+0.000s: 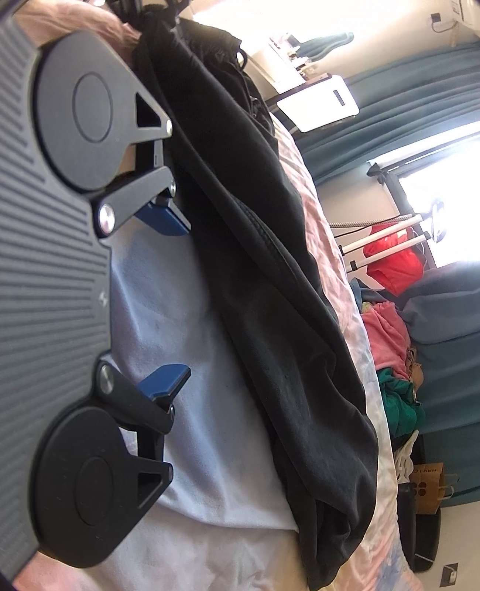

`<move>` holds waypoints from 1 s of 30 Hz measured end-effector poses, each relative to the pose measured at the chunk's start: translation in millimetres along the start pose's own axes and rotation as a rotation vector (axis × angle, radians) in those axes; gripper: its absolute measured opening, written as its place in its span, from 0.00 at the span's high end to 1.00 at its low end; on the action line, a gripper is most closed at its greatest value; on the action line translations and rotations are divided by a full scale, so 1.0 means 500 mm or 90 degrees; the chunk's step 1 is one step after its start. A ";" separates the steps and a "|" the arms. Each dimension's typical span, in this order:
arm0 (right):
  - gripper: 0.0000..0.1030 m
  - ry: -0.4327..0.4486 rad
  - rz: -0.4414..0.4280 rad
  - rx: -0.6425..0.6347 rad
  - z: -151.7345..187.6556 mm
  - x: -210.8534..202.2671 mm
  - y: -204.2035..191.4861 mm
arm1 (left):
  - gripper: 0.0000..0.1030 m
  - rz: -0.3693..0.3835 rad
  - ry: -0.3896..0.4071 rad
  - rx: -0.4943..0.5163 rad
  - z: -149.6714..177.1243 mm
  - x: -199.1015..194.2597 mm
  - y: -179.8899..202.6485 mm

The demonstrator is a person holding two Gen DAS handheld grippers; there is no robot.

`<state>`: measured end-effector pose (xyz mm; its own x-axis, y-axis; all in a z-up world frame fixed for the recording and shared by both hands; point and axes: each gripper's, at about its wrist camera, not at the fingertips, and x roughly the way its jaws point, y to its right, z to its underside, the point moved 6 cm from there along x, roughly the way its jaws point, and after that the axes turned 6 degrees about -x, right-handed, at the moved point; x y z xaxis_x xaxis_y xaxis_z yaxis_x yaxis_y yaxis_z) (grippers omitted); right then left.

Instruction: Fold clothes

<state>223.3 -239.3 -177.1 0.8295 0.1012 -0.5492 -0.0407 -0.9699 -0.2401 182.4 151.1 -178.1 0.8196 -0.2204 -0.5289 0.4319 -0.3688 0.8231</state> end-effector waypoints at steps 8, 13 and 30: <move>0.24 -0.025 0.023 0.059 -0.085 0.058 0.038 | 0.86 0.008 0.027 -0.040 -0.008 -0.048 -0.007; 0.24 -0.009 0.078 0.094 -0.194 0.151 0.066 | 0.86 0.007 0.028 -0.069 -0.010 -0.048 -0.024; 0.84 -0.054 0.314 0.067 -0.281 0.407 0.063 | 0.85 0.017 0.070 -0.052 -0.009 -0.001 -0.033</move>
<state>469.3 -280.3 -183.8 0.6495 -0.3413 -0.6794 -0.4760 -0.8793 -0.0133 176.4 161.4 -190.6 0.8652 -0.1278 -0.4848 0.4353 -0.2882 0.8529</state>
